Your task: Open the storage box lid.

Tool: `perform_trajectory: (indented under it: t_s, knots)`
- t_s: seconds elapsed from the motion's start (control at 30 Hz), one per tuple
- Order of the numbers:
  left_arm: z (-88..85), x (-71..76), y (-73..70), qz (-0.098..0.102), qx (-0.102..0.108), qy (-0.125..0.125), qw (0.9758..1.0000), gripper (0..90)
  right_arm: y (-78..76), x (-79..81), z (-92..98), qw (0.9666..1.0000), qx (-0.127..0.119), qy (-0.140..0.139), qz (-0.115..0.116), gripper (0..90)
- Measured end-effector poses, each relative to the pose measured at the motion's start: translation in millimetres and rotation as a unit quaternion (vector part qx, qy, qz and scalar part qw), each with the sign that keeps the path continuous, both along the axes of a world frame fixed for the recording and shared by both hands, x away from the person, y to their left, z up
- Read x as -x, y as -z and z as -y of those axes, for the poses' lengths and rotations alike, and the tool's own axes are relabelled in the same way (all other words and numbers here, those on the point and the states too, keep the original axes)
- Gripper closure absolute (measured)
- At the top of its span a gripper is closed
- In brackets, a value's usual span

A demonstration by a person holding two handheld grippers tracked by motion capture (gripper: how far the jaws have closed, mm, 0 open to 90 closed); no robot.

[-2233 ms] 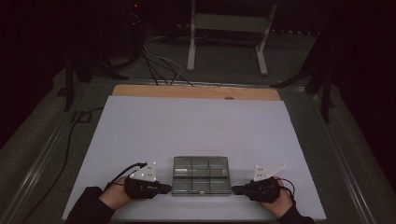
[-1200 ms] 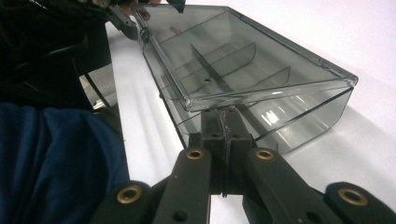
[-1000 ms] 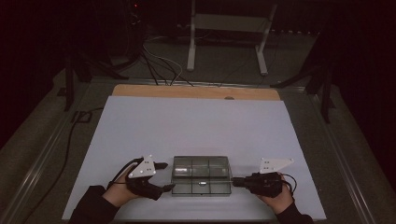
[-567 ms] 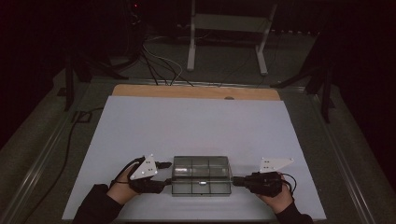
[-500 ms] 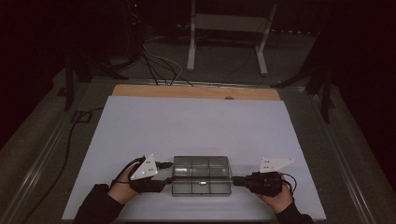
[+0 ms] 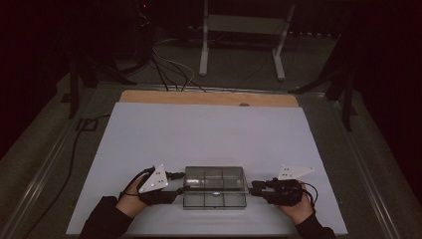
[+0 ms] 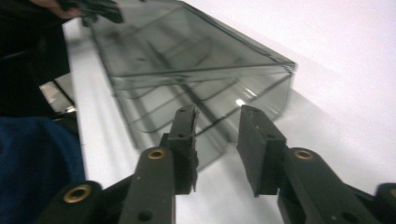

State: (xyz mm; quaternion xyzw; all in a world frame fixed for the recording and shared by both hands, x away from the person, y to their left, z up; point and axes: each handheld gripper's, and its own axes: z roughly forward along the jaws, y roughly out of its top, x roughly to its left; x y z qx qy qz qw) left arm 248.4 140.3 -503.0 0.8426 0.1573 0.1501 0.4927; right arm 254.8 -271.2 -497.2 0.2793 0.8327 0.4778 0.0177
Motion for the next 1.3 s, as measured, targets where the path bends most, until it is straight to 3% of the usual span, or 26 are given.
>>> perform_trajectory:
  t_s: [0.13,0.37,0.6,0.93,1.1,1.3]
  knots:
    - [-1.0,-2.0,-0.7,-0.001,0.008,-0.004,1.0000,58.0,2.9,-6.4,-1.1,0.9999,0.009,0.008,0.000,66.2]
    - [-1.4,-4.9,-2.4,0.001,0.013,-0.004,0.9999,60.2,-1.9,-13.4,-11.6,0.9989,0.024,0.015,0.037,63.4]
    - [-2.1,-7.9,-4.6,0.005,0.020,-0.001,0.9998,61.6,-5.4,-19.5,-19.1,0.9981,0.025,0.011,0.055,63.7]
    - [-2.9,-16.0,-9.4,0.019,0.036,0.001,0.9992,66.1,-9.1,-25.5,-24.3,0.9978,0.022,0.013,0.061,69.3]
    - [-0.2,-22.6,-12.1,0.012,0.049,-0.005,0.9987,68.8,-11.0,-29.1,-23.5,0.9979,0.011,0.021,0.061,72.3]
    - [3.1,-27.8,-13.7,0.014,0.044,-0.018,0.9988,72.2,-12.7,-32.7,-24.1,0.9976,0.003,0.029,0.063,73.1]
